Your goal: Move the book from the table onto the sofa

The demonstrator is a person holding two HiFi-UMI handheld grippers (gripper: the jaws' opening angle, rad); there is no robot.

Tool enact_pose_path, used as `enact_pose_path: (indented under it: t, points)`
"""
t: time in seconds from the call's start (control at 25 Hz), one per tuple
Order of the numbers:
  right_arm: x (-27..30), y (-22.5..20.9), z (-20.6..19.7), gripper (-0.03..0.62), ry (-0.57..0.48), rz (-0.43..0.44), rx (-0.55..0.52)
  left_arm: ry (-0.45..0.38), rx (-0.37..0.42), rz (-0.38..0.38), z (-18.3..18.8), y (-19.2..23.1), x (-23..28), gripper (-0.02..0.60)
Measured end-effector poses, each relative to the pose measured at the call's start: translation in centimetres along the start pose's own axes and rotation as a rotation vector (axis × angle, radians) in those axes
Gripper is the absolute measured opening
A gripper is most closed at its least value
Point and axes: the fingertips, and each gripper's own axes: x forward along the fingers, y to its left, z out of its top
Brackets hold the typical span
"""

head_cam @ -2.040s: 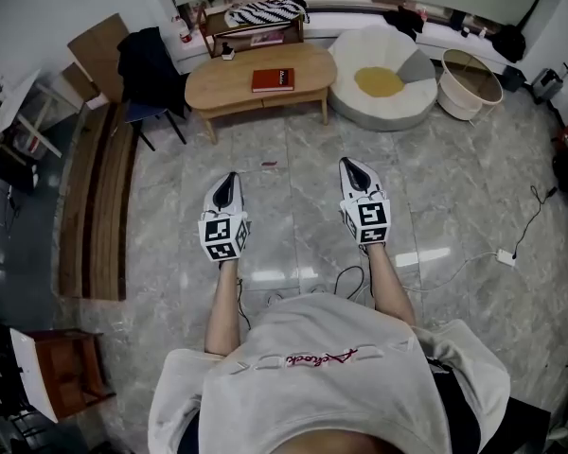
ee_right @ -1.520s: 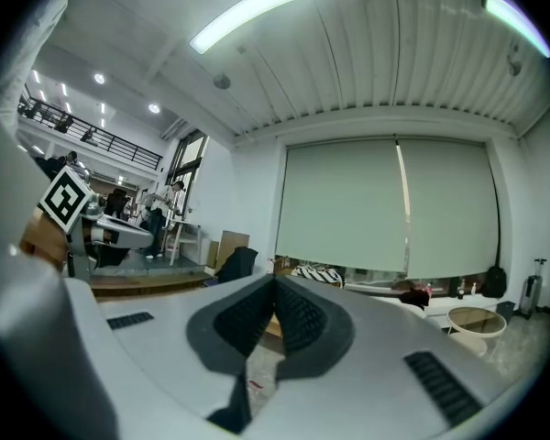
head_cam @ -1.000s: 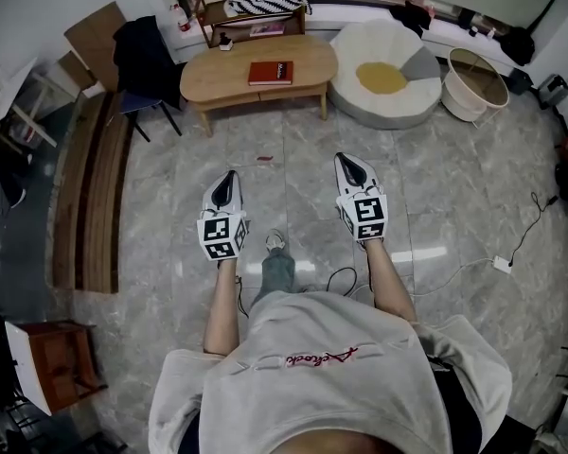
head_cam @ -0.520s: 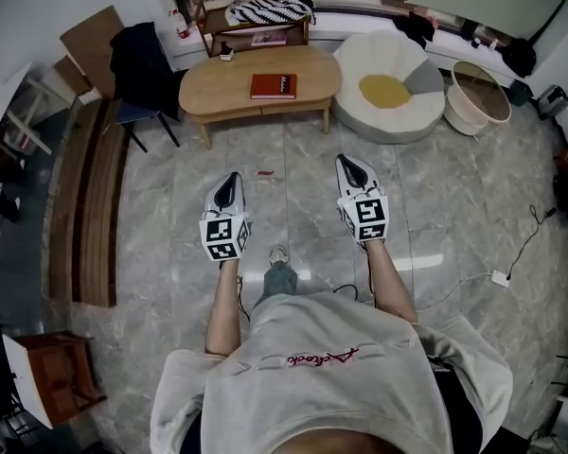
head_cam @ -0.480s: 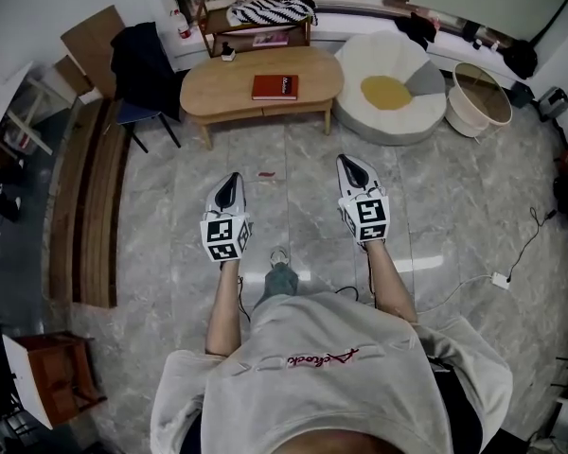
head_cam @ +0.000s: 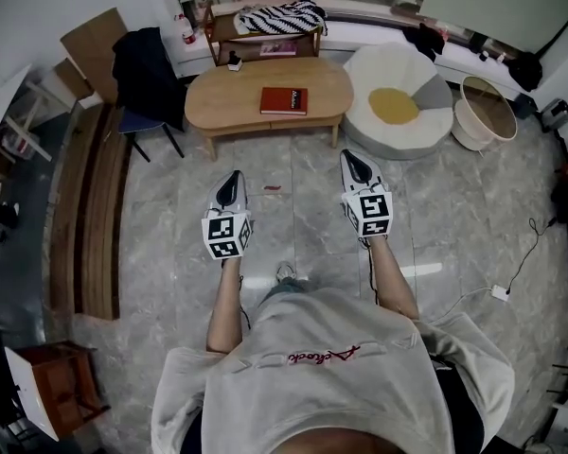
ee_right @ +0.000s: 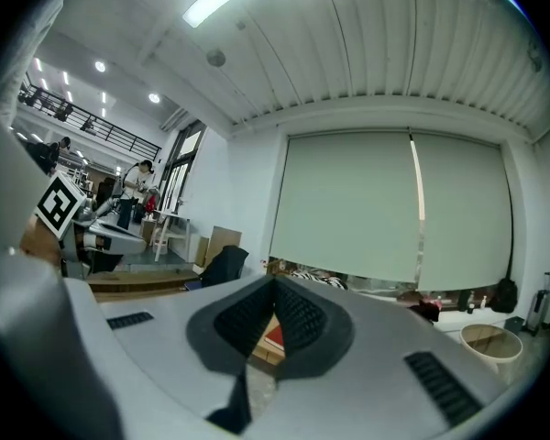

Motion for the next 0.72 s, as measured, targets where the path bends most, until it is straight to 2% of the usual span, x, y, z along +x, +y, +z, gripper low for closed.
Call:
enact_pose_path:
  t: [0.32,0.72]
  points:
    - [6.5,-1.1,0.7,0.008,0.004,-0.017,-0.005,0.002,-0.004,-0.014,0.6,4.1,5.3,0.009]
    - [11.8,-1.5,1.0,0.008,0.001,-0.049,-0.010,-0.001,0.009,-0.044,1.0,8.2,9.7,0.009]
